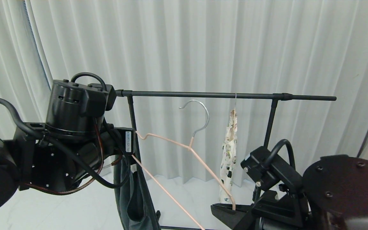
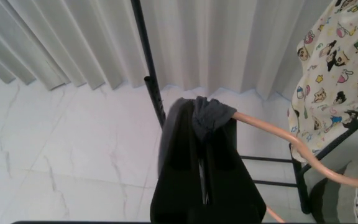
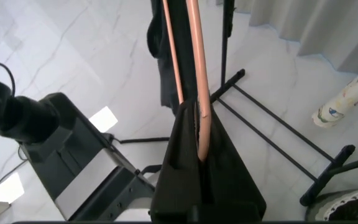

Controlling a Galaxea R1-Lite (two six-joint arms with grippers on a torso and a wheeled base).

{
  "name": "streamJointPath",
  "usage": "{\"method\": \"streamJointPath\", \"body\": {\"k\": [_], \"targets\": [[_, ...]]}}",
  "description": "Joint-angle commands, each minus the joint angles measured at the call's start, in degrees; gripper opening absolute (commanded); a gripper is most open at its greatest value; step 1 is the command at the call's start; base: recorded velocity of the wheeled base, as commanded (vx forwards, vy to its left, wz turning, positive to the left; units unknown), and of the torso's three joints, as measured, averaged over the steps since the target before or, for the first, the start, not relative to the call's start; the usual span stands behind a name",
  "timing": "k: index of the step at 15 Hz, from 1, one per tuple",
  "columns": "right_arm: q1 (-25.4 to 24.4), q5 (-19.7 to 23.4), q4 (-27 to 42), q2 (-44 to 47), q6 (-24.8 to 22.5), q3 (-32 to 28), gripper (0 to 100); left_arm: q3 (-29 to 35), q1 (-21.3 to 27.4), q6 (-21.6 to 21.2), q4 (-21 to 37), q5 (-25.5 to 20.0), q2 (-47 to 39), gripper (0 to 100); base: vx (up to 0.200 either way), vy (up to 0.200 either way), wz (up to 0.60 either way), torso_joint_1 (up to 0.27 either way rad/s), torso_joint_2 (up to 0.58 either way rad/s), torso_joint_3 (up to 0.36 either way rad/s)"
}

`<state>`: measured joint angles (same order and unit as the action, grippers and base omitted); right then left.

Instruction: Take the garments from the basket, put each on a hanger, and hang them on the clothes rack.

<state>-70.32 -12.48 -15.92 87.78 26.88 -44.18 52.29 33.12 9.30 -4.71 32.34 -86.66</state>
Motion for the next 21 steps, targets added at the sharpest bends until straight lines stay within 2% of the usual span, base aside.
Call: {"method": "streamJointPath", "body": {"k": [1,2,4,14,18,21], "targets": [[0.0,-0.1,-0.4,2.3,0.0,-0.6,0,0.0,-0.1,0.0,0.0,0.0,0.5,0,0.0,0.0,0.0,0.0,0.0,0.0],[0.0,-0.1,-1.1,2.7,0.0,-0.6,0,-0.1,0.2,-0.1,0.1,0.0,1.1,0,0.0,0.0,0.0,0.0,0.0,0.0],[0.0,0.1,-4.2,4.3,-0.1,-0.6,0,-0.5,4.4,-0.2,0.4,0.0,3.0,0,0.0,0.0,0.0,0.0,0.0,0.0],[-0.1,0.3,-6.3,8.8,0.1,-2.9,0,-0.3,18.0,-0.1,0.4,-0.1,6.9,0,0.0,0.0,0.0,0.0,0.0,0.0],[-0.3,0.3,-7.2,11.4,0.1,-5.6,0,0.7,21.2,-0.1,0.3,-0.1,7.2,0,0.0,0.0,0.0,0.0,0.0,0.0],[-0.2,0.1,-7.2,11.4,0.4,-5.6,0,0.4,21.5,-0.1,0.4,-0.1,8.4,0,0.0,0.0,0.0,0.0,0.0,0.0]]}}
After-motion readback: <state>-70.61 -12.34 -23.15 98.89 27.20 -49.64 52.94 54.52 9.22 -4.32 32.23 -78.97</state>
